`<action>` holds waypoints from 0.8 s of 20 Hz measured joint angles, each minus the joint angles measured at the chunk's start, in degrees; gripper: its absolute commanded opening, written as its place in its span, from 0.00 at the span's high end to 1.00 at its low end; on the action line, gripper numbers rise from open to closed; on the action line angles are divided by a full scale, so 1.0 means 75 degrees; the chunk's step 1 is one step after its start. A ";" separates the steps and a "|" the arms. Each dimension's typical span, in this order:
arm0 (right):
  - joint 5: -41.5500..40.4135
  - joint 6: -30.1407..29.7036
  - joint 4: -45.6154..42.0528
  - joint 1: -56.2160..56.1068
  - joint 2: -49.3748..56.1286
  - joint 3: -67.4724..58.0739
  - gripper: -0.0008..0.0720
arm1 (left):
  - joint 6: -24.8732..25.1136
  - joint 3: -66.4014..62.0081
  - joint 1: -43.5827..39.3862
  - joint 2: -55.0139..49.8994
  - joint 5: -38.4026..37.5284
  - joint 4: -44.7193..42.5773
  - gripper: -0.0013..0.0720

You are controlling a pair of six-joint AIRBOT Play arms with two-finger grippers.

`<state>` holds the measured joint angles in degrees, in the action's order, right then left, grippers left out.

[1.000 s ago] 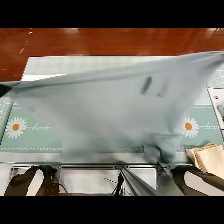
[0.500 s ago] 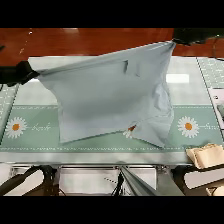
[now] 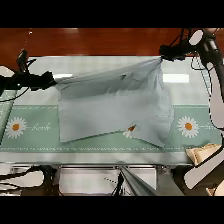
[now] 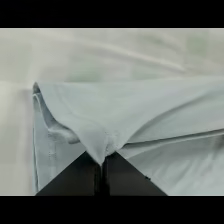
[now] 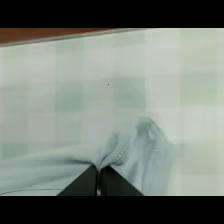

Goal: Fold the shirts.

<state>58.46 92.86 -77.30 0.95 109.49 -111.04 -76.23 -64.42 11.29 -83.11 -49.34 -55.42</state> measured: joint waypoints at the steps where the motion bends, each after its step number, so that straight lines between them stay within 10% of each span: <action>1: 0.0125 0.0000 -0.0090 0.0000 0.0020 0.0000 0.95 | -0.0015 -0.0006 0.0003 -0.0047 -0.0044 -0.0029 0.96; 9: 0.2331 -0.0050 -0.0836 -0.0003 -0.0082 -0.0003 0.93 | -0.0227 -0.0012 0.0026 -0.0184 -0.1856 -0.0280 0.95; 10: 0.2530 -0.0047 -0.0868 -0.0006 -0.0070 0.0000 0.78 | -0.0259 -0.0003 0.0026 -0.0201 -0.1897 -0.0294 0.92; 12: 0.2795 -0.0058 -0.0903 -0.0006 -0.0076 -0.0003 0.46 | -0.0382 -0.0015 0.0026 -0.0224 -0.2119 -0.0344 0.59; 14: 0.3110 -0.0289 -0.0935 0.0012 -0.0154 0.0000 0.46 | -0.0443 -0.0134 0.0064 -0.0230 -0.2398 -0.0344 0.31; 16: 0.3614 -0.0720 -0.1192 0.0052 -0.0338 -0.0003 0.46 | -0.0466 -0.0335 0.0201 -0.0157 -0.2935 -0.0411 0.30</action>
<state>85.56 87.46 -86.24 1.34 106.96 -111.07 -79.72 -66.94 12.80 -84.29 -71.35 -58.50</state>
